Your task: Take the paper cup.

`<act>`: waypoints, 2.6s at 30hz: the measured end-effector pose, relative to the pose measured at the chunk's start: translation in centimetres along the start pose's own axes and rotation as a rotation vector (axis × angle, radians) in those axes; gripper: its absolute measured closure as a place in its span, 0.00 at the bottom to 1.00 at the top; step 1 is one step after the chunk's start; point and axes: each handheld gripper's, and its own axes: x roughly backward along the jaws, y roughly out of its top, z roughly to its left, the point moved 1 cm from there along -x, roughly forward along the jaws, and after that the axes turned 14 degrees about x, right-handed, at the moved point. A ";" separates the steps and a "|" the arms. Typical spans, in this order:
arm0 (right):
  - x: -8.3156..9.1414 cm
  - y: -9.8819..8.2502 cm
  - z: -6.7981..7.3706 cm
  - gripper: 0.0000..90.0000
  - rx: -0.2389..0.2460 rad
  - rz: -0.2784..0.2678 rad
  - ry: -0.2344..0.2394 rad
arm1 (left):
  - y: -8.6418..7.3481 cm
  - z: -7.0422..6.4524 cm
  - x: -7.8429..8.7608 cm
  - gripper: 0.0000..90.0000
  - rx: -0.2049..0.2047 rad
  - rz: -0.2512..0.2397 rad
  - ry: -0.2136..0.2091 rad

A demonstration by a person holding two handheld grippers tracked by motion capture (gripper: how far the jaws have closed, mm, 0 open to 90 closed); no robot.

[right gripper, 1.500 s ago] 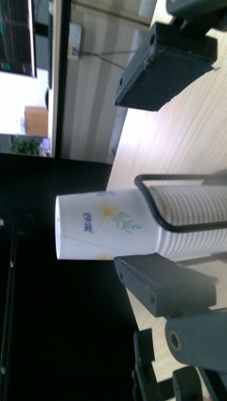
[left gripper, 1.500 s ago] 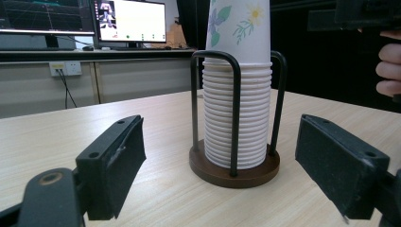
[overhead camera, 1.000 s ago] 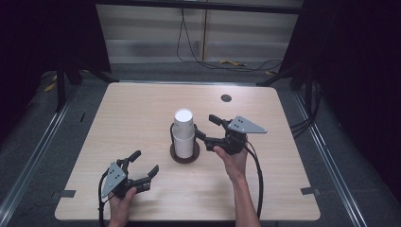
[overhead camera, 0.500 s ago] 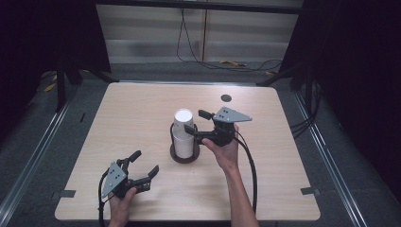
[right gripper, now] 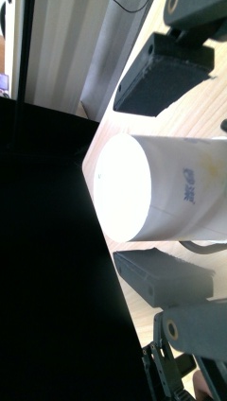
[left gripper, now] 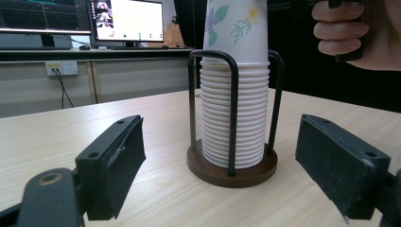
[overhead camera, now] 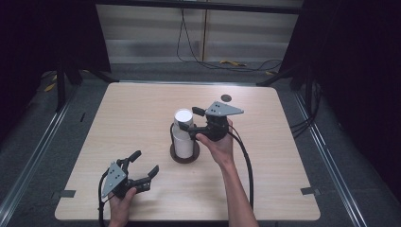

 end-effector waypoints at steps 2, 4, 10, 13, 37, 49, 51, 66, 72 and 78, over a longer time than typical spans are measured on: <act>-0.3 0.1 0.1 0.27 0.006 0.014 0.004 | 0.0 0.0 0.0 0.18 0.000 0.001 0.000; -0.6 0.2 0.2 0.28 0.013 0.027 0.015 | 0.0 0.0 0.0 0.18 -0.001 0.001 0.000; -1.3 0.2 0.3 0.31 0.020 0.071 0.034 | 0.0 0.0 0.0 0.18 0.000 0.000 -0.002; -1.4 0.3 0.2 0.31 0.024 0.091 0.037 | 0.0 0.0 0.0 0.18 0.000 -0.001 0.000; -2.4 0.8 0.0 0.31 0.025 0.250 0.078 | 0.0 0.0 0.0 0.18 0.000 0.000 -0.001; -2.5 1.0 -0.2 0.33 -0.004 0.255 0.077 | 0.0 0.0 0.0 0.18 0.000 0.000 -0.003; -2.4 1.0 -0.2 0.33 -0.008 0.251 0.080 | 0.0 0.0 0.0 0.18 0.000 -0.001 -0.001; -1.8 1.6 -0.4 0.35 -0.017 0.192 0.069 | 0.0 0.0 0.0 0.18 0.002 0.000 -0.003; -1.5 1.8 -0.5 0.35 -0.024 0.169 0.067 | 0.0 0.0 0.0 0.18 0.004 -0.001 -0.003; -1.3 2.0 -0.5 0.35 -0.024 0.140 0.066 | 0.0 0.0 0.0 0.18 0.004 -0.001 -0.003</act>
